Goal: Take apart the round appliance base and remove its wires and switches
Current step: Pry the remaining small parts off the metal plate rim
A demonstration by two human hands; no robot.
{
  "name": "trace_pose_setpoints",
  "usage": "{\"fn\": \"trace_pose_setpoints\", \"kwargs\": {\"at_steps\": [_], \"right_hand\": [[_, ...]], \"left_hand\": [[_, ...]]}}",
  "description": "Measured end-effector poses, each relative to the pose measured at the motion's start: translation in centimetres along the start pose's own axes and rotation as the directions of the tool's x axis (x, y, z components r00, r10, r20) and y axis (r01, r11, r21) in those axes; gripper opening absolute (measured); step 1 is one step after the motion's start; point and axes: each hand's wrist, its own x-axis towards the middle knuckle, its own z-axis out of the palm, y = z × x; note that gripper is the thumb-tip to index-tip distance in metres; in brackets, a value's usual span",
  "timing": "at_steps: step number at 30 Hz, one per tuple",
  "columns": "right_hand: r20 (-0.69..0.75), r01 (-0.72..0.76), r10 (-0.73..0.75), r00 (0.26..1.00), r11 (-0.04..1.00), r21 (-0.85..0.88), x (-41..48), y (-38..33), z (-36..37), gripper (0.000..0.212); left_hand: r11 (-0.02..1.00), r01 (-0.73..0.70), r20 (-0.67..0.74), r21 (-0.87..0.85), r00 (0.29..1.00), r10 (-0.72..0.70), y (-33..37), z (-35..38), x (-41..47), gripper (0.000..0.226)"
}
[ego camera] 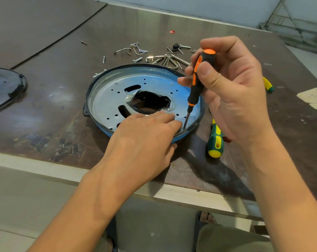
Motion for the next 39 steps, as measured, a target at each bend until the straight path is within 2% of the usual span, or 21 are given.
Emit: {"fn": "trace_pose_setpoints", "kwargs": {"at_steps": [6,11,14,16,20,22,25,28,31,33,36,39], "right_hand": [[0.074,-0.019,0.017,0.997,1.000,0.019,0.0,0.6,-0.6,0.029],[-0.038,-0.003,0.002,0.999,1.000,-0.029,0.0,0.5,-1.0,0.021],[-0.075,0.063,-0.073,0.994,0.990,-0.125,0.1,0.3,-0.8,0.014],[-0.064,0.101,-0.113,0.992,0.981,-0.167,0.2,0.3,-0.9,0.021],[-0.024,0.067,-0.070,0.997,0.989,-0.134,0.1,0.4,-1.5,0.030],[-0.045,0.051,-0.057,0.997,0.992,-0.112,0.1,0.2,-1.3,0.029],[-0.073,0.098,-0.114,0.991,0.977,-0.189,0.3,-0.1,-1.0,0.033],[-0.066,0.159,-0.177,0.982,0.963,-0.217,0.4,0.1,-1.6,0.026],[-0.066,0.140,-0.151,0.986,0.979,-0.152,0.1,0.5,-1.8,0.028],[-0.073,0.131,-0.140,0.987,0.984,-0.125,0.0,0.5,-1.3,0.021],[-0.118,0.160,-0.182,0.976,0.971,-0.175,0.4,0.1,-1.0,0.011],[-0.151,0.152,-0.176,0.973,0.976,-0.159,0.6,0.0,-1.6,0.012]], "left_hand": [[1.000,0.000,-0.002,-0.001,1.000,0.000,0.0,0.0,-0.1,0.041],[1.000,-0.005,0.001,-0.003,1.000,0.005,0.0,0.0,0.0,0.039],[1.000,-0.001,0.000,0.001,1.000,0.001,0.0,0.0,-0.1,0.038],[1.000,0.001,0.000,0.001,1.000,-0.001,0.0,0.0,-0.1,0.038],[1.000,0.006,0.008,-0.007,1.000,-0.006,0.0,-0.2,-0.1,0.038],[1.000,-0.004,0.010,-0.005,1.000,0.004,0.0,-0.2,0.0,0.038],[1.000,-0.008,0.000,0.004,1.000,0.008,0.0,-0.2,0.1,0.038],[1.000,0.001,0.000,0.015,1.000,-0.001,0.1,-0.2,0.0,0.036],[1.000,0.008,0.004,0.017,1.000,-0.008,0.1,-0.2,-0.1,0.036],[1.000,0.010,0.006,0.016,1.000,-0.010,0.1,-0.2,-0.1,0.036],[1.000,0.005,0.006,0.015,1.000,-0.005,0.1,-0.1,0.0,0.036],[1.000,0.009,-0.003,0.017,1.000,-0.009,0.1,-0.1,-0.1,0.035]]}}
